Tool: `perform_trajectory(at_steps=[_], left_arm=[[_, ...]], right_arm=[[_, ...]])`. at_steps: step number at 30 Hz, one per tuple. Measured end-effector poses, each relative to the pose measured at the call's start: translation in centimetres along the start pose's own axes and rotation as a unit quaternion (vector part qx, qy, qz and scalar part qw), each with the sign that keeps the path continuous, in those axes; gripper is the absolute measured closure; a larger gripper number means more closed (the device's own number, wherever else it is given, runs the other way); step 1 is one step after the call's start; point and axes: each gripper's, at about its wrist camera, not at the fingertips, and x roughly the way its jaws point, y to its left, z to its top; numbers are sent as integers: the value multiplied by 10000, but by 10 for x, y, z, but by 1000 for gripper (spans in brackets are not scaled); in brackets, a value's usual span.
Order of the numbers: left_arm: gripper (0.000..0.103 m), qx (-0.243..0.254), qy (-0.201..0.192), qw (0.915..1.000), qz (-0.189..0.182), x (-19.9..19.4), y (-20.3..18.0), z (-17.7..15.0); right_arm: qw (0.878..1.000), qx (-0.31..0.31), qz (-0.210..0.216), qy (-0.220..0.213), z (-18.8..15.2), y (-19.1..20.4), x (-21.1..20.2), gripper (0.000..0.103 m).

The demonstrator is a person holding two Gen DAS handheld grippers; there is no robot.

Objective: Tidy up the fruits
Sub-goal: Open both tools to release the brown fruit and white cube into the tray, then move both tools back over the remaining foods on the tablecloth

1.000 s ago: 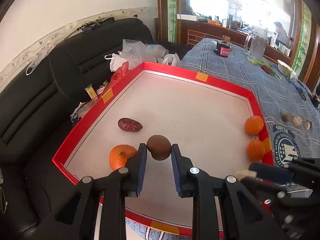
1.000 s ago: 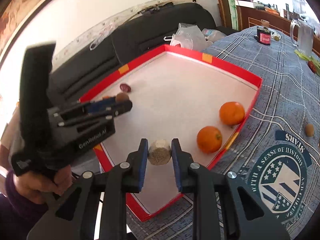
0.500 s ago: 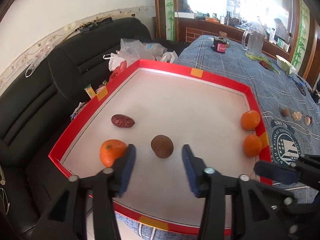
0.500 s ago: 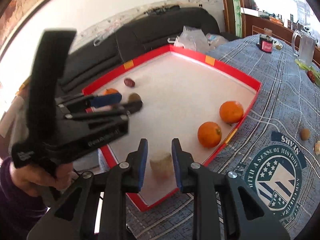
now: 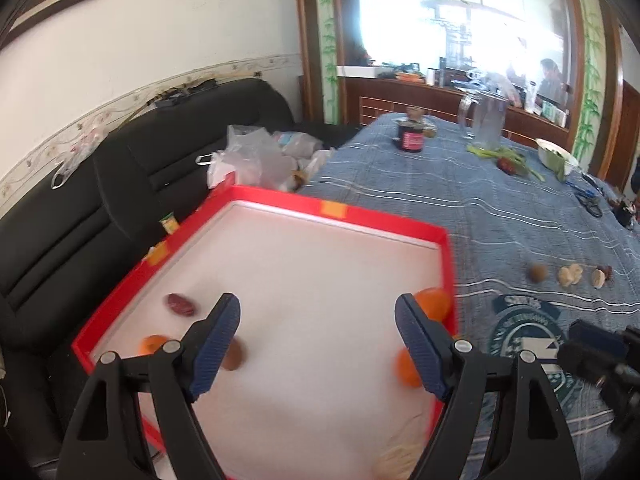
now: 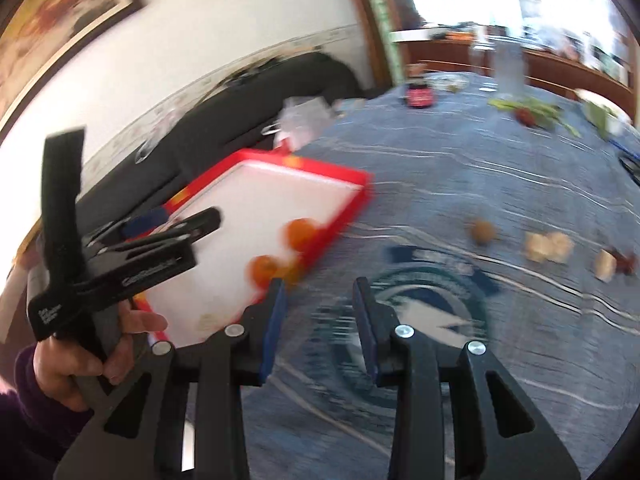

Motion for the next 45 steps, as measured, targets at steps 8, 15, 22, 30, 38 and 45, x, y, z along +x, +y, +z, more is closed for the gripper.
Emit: perform_trajectory(at_steps=[8,15,22,30,38,45], left_arm=[[23,680,333,9969,213,15,-49,2],[23,1270,268,9907,416,24,-74,3],[23,1871,349,9807,439,31,-107,3],[23,1729,662,9826,168,54,-112,15],[23,2005,745,9767,-145,57,-132,13],[23,2071,679,9747,-490,40,-154,4]], right_arm=[[9930,945,-568,-433,-2,-81,-46,64],[9805,1582,-914,-726,-11,-140,-80,63],[9653,2102,-1154,-1030,-22,-193,-105,63],[9609,2276,-1115,-1115,-27,-211,-108,63],[9614,2328,-1006,-1071,-29,-217,-102,63],[9639,2224,-1080,-986,-28,-214,-97,63]])
